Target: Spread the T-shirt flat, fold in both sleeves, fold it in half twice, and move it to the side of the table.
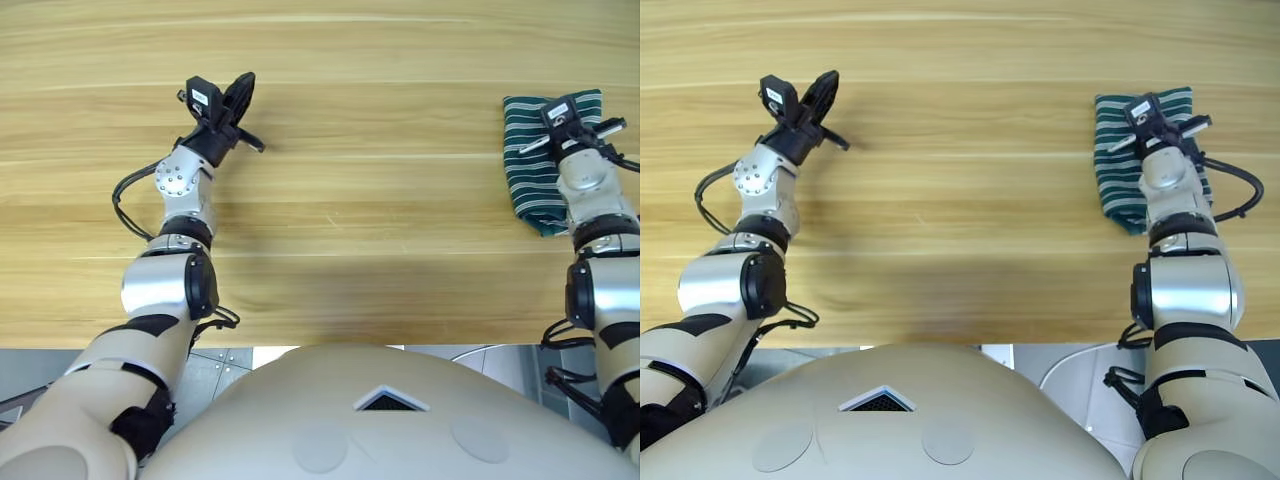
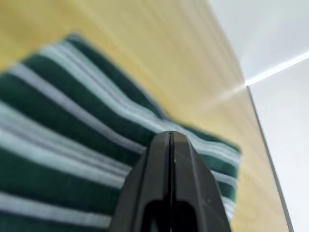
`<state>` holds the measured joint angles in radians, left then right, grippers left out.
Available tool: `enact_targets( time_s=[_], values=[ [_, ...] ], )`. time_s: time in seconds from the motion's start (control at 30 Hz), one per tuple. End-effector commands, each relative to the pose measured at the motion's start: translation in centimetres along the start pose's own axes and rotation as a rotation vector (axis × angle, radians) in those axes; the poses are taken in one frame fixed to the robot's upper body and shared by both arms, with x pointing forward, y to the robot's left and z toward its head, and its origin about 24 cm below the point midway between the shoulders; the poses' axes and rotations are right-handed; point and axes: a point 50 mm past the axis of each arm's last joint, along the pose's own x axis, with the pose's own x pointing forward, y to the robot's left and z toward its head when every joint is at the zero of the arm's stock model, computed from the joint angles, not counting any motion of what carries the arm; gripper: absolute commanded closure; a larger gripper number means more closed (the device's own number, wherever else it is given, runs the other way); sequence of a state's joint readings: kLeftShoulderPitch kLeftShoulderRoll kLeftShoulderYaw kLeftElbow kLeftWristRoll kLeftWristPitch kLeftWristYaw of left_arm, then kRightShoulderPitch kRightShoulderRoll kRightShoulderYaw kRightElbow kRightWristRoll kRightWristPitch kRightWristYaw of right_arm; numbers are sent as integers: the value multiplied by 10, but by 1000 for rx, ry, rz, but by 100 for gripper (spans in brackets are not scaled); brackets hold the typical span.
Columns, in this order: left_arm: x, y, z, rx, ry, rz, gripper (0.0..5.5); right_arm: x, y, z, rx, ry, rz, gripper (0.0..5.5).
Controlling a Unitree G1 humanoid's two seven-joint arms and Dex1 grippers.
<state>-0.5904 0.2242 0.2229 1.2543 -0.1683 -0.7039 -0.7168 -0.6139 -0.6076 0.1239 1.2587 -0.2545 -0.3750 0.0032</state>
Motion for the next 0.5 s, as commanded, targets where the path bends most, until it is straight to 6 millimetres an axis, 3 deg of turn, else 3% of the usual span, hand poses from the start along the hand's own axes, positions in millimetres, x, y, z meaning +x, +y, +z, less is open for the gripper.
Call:
enact_targets(
  time_s=[0.03, 0.2, 0.3, 0.4, 0.5],
  values=[
    [7, 2, 6, -81, -47, 24, 550, 8, -30, 44, 9, -213, -91, 549],
    [22, 4, 22, -245, -182, 22, 550, 4, -52, 84, -67, -388, -199, 549],
    [33, 6, 32, -382, -265, 52, 550, -3, -47, 114, -116, -520, -279, 549],
    [35, 9, 34, -413, -280, 91, 550, 1, -9, 147, -120, -646, -261, 549],
    [41, 13, 39, -373, -245, 161, 550, 9, 48, 159, -201, -665, -182, 549]
  ],
)
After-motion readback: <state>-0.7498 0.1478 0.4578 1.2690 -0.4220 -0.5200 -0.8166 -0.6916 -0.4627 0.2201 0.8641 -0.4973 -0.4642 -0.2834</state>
